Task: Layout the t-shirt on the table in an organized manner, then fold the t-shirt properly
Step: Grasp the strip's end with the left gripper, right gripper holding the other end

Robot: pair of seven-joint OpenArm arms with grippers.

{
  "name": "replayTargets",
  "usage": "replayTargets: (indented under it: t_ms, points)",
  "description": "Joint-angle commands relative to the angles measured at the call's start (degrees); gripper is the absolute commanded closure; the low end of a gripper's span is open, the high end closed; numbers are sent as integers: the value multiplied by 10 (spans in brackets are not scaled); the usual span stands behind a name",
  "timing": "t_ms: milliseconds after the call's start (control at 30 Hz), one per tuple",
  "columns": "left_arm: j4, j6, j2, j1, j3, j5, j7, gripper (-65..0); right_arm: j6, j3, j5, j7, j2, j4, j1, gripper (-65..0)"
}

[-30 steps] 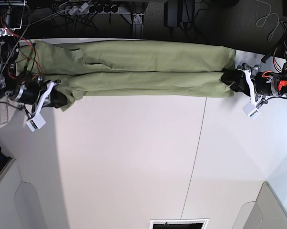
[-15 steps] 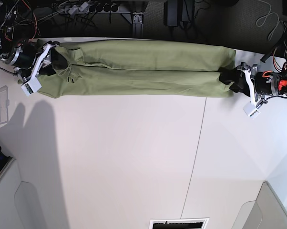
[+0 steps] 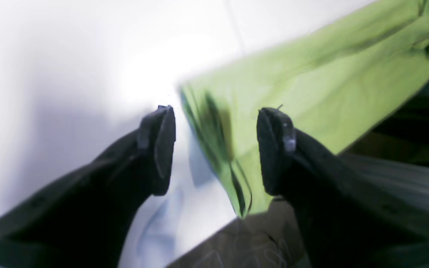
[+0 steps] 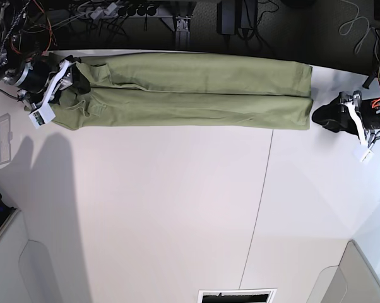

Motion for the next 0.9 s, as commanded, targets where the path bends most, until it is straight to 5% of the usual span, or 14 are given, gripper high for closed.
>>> replayTargets:
  t_ms: [0, 500, 867]
  points:
    - [6, -5, -12, 2, -12, -6, -12, -382, -5, 6, -6, 12, 7, -3, 4, -352]
    - [6, -5, 106, 68, -66, 18, -39, -409, -5, 6, -8, 42, -7, -82, 4, -352]
    - [6, -5, 180, 66, -66, 117, -99, -375, -5, 6, 7, 40, -7, -82, 5, -352]
